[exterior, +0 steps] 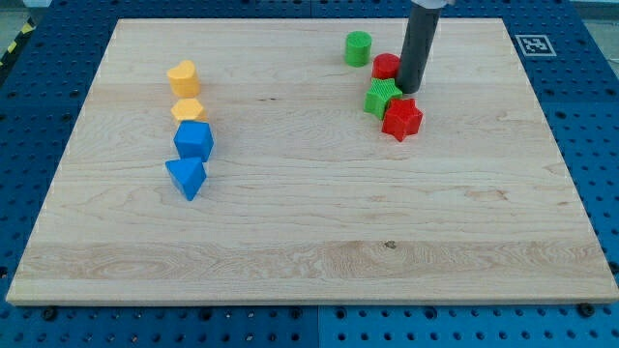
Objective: Move the red star left a bit
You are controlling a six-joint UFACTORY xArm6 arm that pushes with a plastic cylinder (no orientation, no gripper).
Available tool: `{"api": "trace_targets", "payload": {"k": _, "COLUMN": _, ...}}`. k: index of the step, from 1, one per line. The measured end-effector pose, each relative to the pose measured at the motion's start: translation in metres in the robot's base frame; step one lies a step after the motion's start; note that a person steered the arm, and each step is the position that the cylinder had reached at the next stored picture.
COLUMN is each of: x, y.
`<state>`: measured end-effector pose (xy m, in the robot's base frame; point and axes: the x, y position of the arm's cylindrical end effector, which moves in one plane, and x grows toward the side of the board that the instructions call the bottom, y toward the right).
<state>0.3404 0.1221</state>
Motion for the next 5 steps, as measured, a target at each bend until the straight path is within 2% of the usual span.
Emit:
{"api": "trace_targets", "payload": {"k": 3, "x": 0.0, "y": -0.019}}
{"api": "trace_targets", "payload": {"k": 4, "x": 0.006, "y": 0.009}}
{"api": "trace_targets", "payload": {"k": 5, "x": 0.037, "y": 0.036}}
